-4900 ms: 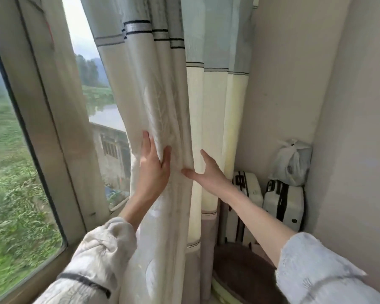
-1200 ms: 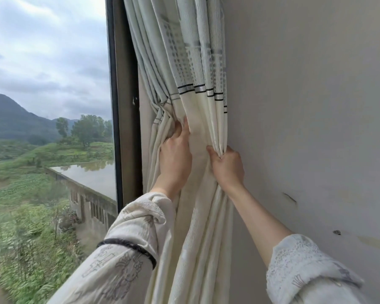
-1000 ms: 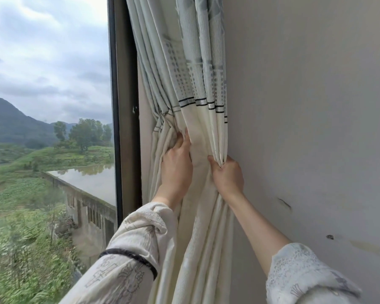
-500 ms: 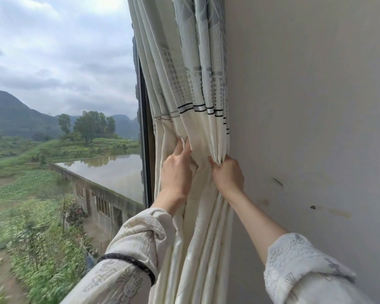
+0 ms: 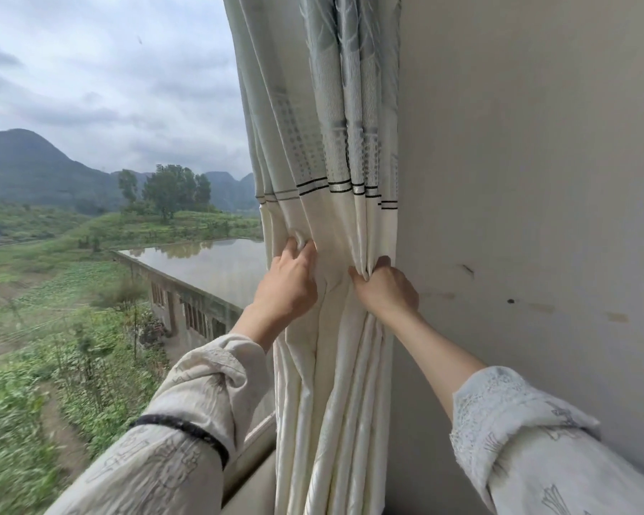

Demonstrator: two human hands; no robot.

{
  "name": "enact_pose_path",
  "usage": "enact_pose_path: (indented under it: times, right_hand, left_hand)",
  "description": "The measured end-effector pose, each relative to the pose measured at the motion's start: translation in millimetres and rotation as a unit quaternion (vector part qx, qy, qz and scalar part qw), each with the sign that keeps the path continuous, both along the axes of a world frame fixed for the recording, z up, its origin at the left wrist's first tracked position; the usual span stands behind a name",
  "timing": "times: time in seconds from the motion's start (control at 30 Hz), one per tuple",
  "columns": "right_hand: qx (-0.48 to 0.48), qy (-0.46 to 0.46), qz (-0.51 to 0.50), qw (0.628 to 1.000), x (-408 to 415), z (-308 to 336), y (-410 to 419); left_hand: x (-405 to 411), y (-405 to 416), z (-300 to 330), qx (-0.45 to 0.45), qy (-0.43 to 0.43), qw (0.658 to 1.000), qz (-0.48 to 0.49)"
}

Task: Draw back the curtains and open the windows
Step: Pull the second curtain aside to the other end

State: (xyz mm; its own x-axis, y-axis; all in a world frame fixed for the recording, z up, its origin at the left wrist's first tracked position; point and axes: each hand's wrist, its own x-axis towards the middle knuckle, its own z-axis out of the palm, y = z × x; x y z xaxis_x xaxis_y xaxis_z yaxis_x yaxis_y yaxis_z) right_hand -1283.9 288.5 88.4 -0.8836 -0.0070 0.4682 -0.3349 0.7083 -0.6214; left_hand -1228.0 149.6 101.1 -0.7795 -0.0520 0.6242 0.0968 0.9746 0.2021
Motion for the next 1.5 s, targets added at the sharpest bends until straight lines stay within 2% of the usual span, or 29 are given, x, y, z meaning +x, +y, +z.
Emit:
enact_pose_path:
  times: [0.3,0.5,0.6,0.73,0.87,0.97,1.17,1.33,1.5]
  right_hand:
    - [0.031,-0.015,0.064,0.997,120.0,-18.7,-0.7]
    - [0.052,0.029,0.115,0.992,200.0,-7.3,5.4]
    - [0.044,0.094,0.146,0.984,243.2,-3.4,8.9]
    - [0.037,0.185,0.219,0.957,301.3,-7.9,12.8]
    - [0.075,0.203,0.294,0.931,343.0,-9.2,11.6]
    - [0.080,0.207,0.345,0.912,372.5,-3.2,-1.5]
    - [0.086,0.214,0.409,0.883,405.7,18.8,-60.1]
    - [0.074,0.228,0.412,0.879,417.6,52.4,-123.7]
    - [0.048,0.258,0.369,0.892,416.0,97.5,-192.5]
  left_hand:
    - [117.7,-24.1,4.0,-0.012,-0.142,0.990,0.007]
    - [218.7,-10.3,13.1,-0.023,-0.153,0.987,0.044]
    - [273.1,-0.3,5.5,-0.019,-0.135,0.988,0.075]
    - [342.7,8.0,-7.7,-0.002,-0.130,0.983,0.127]
    - [394.5,8.3,-13.7,0.020,-0.156,0.973,0.170]
    - [435.1,-1.4,-10.2,0.036,-0.137,0.968,0.208]
    - [489.3,-48.8,1.7,-0.042,-0.069,0.964,0.255]
    - [518.1,-108.8,16.1,-0.164,-0.037,0.921,0.351]
    - [528.0,-174.8,52.9,-0.248,0.070,0.879,0.402]
